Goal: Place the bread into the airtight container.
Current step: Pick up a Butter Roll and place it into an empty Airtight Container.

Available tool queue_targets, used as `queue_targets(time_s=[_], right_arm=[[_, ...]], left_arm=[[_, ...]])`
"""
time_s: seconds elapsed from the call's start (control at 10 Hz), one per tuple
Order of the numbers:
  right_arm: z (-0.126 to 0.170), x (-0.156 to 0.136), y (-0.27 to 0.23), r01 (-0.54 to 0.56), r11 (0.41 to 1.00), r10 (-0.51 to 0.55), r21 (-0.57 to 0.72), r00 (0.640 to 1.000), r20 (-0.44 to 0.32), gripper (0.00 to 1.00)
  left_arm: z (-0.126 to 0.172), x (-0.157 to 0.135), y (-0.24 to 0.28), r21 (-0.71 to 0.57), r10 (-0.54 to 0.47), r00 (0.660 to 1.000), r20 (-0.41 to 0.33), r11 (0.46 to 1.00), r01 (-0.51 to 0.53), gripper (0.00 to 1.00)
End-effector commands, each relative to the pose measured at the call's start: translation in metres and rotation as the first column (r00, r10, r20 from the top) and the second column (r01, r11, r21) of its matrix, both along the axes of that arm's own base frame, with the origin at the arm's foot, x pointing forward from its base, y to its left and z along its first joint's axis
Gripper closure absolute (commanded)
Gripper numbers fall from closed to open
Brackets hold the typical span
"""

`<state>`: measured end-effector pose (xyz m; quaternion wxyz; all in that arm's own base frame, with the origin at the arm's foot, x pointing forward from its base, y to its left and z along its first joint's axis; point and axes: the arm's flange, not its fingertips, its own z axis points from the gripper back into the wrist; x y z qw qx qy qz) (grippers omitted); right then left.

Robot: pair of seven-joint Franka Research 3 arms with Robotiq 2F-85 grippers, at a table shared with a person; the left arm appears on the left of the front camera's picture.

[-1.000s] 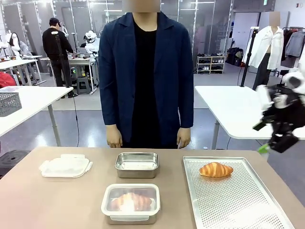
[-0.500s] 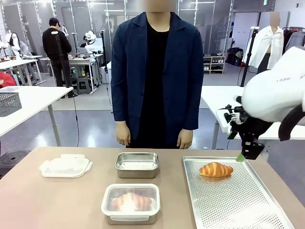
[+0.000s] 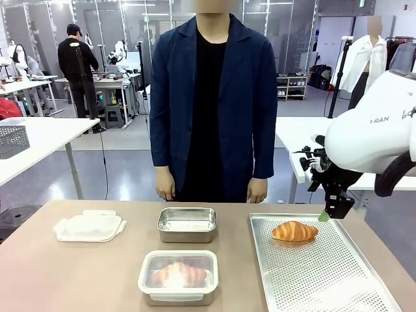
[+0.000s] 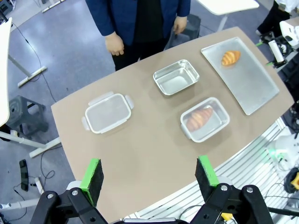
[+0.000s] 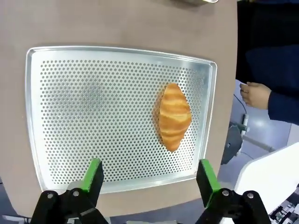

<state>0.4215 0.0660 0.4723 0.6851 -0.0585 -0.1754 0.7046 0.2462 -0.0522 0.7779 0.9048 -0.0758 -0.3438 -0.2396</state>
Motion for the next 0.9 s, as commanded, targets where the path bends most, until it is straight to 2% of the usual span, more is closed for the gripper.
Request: queue_targets(time_s=[0.0,0.2,0.4,0.6,0.8], right_arm=[[0.002,-0.002,-0.001,-0.011,1.0,0.011,-0.006,1.0,-0.004,0.0],[0.001,-0.001,0.0,-0.002,1.0,0.002,0.004,1.0,0.001,0.0],[-0.014,0.032,0.017,-0.039,0.998,0.038,-0.047,0.999,-0.016,0.0],[-0.027,0.057,0.027,-0.022,0.999,0.018,-0.039,0.995,-0.095,0.0],[-0.045,0.081,0.037,0.056,0.99,-0.07,-0.128,0.991,-0.111,0.0]], left_arm=[[0.001,-0.001,0.001,0.002,-0.014,1.0,0.001,1.0,0.014,0.0],[0.001,-0.001,0.001,0.002,-0.014,1.0,0.001,1.0,0.014,0.0],[0.001,-0.001,0.001,0.002,-0.014,1.0,0.001,1.0,0.014,0.0],[0.001,-0.001,0.001,0.002,-0.014,1.0,0.001,1.0,0.014,0.0],[0.001,-0.001,0.001,0.002,-0.014,1.0,0.001,1.0,0.014,0.0]])
